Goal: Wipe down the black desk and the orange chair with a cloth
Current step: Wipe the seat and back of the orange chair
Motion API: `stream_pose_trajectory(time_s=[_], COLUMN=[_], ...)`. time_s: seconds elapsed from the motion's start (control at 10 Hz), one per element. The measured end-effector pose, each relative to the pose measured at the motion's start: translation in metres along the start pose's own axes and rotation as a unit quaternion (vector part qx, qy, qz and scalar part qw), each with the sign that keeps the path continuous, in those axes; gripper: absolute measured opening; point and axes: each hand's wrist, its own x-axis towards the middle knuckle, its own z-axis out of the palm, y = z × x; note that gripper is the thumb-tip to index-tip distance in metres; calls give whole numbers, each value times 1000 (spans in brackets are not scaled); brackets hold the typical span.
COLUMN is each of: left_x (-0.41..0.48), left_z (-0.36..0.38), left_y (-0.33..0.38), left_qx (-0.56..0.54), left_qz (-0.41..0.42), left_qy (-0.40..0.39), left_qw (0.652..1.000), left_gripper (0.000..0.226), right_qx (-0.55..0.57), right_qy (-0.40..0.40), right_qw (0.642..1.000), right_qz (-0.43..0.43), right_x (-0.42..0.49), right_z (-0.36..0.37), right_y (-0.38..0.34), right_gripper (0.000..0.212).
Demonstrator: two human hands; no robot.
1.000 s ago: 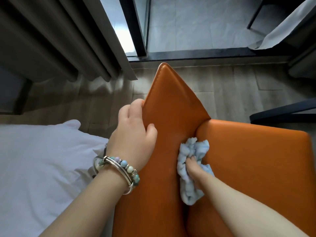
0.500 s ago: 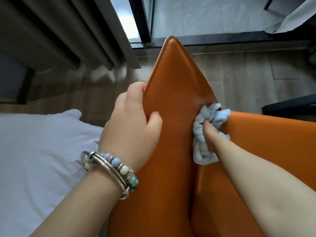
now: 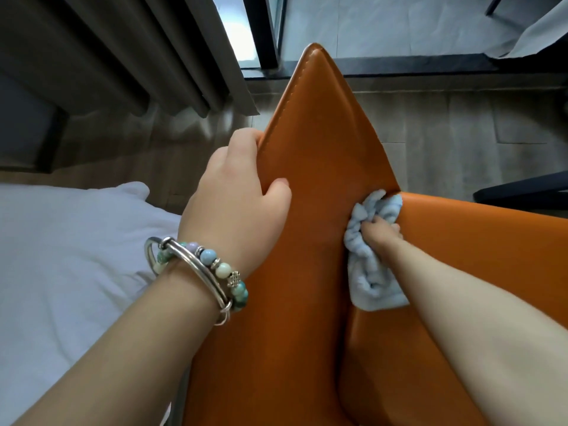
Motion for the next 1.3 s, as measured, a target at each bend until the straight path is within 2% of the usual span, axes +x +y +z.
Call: stream_pose_trajectory(time_s=[0.1,0.2,0.3,0.5,0.6,0.7,0.8,0.9,1.0,1.1,1.2,1.3], left_x=[1,1,1,2,2,0,0,-3,-11,-25,-42,-49], left_z=[0,0,0,0,0,0,-1,-4,-14,-20,-14,-7], left_y=[-2,-2,0,1,1,0,0,0,-1,-8,-16,-18], left_qx=[5,-2,-8,15,24,15,1,-27,-80,-112,-100,-75], left_qz=[3,2,-4,-1,6,14,17,33,45,57,65,66], left_qy=[2,-3,-4,-4,-4,-4,-11,-20,-55,-103,-96,-74], left_qw=[1000,1000,1000,1000,1000,1000,1000,999,994,987,988,992], left_gripper=[35,36,36,34,35,35,35,36,40,53,65,71], right_qx=[-8,-123,-203,-265,-358,-542,-448,-297,94,-251,-217,-173], right_qy=[-220,-174,-121,-174,-190,-173,-214,-260,-485,-324,-199,-45], right_qw=[975,974,965,930,886,741,818,896,868,887,941,971], right_qz=[-26,-72,-113,-188,-225,-358,-290,-201,-55,-213,-166,-156], right_x=[31,19,7,-36,-54,-78,-100,-137,-155,-165,-159,-131], right_z=[5,6,10,33,38,45,50,51,69,60,30,22], right_y=[-2,0,15,35,40,50,63,69,89,97,89,77], right_gripper=[49,53,46,38,50,58,54,63,65,50,21,29])
